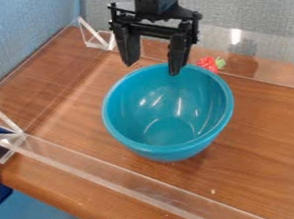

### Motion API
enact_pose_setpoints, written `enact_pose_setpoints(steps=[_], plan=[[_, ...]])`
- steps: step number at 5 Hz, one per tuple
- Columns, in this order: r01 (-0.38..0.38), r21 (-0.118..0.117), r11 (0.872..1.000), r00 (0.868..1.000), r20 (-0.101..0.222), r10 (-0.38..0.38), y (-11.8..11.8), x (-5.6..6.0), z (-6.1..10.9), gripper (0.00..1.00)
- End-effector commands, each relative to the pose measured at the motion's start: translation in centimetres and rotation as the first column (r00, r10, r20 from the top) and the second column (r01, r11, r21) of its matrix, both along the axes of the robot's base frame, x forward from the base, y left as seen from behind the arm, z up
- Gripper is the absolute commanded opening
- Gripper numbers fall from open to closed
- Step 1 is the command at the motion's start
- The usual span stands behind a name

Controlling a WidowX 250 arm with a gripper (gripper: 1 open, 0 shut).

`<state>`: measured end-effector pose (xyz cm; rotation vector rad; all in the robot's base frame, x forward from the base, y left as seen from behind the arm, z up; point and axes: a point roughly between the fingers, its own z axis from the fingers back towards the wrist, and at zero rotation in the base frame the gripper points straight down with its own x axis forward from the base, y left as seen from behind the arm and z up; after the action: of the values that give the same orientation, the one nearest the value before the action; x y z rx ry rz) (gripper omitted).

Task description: Remove the strawberry from inside the blue bowl and put it on the table

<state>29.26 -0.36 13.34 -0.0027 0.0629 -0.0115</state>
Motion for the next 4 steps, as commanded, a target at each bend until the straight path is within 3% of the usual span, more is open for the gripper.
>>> enact_pose_setpoints(steps=[1,4], plan=[[-0.001,-0.005,1.0,1.0,-0.006,0.001,-0.1,0.4,-0.6,1.0],[-0.015,-0.028,1.0,1.0,0.019,0.016,-1.0,3.4,-1.8,1.0]])
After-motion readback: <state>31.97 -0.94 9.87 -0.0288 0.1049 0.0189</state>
